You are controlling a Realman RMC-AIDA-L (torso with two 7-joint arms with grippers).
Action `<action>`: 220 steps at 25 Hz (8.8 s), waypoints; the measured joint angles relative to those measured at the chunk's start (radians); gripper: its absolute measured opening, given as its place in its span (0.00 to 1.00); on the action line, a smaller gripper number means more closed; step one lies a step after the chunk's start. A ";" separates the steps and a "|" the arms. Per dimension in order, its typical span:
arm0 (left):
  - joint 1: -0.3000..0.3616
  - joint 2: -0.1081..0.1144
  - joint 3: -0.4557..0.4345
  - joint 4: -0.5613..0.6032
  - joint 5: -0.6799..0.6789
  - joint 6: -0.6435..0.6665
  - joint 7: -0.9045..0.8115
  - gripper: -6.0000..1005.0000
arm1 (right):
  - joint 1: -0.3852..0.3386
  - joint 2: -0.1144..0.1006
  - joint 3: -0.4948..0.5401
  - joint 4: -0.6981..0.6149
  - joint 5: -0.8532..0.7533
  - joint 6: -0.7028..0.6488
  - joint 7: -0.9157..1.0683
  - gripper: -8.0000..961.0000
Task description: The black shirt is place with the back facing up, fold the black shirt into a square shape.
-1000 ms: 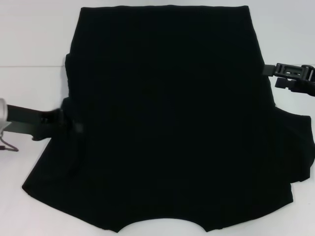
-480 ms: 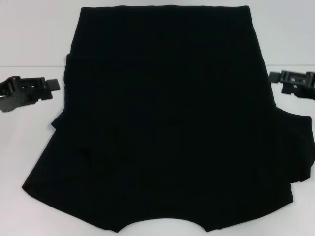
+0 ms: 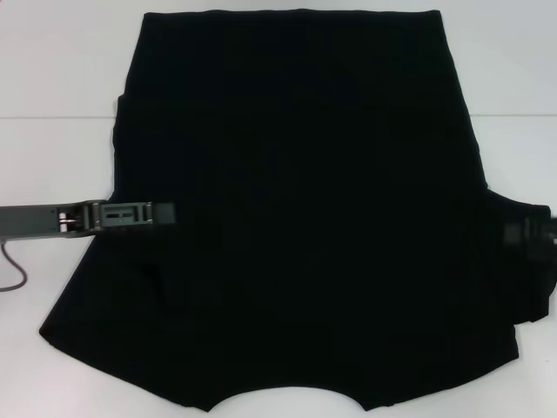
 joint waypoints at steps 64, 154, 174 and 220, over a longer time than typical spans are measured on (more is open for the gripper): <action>-0.033 -0.003 -0.019 -0.063 -0.027 -0.071 -0.003 0.70 | -0.002 0.062 0.102 -0.137 -0.204 0.067 0.060 0.02; 0.072 0.019 -0.067 0.061 0.414 -0.136 -0.370 0.61 | 0.173 0.058 -0.048 -0.123 -0.072 -0.028 0.050 0.71; 0.007 0.005 -0.045 -0.021 0.396 -0.153 -0.353 0.57 | 0.166 0.058 -0.048 -0.121 -0.072 -0.028 0.042 0.71; -0.023 0.027 -0.081 -0.037 0.335 -0.125 -0.321 0.05 | 0.029 0.063 -0.092 -0.109 -0.276 -0.126 -0.002 0.63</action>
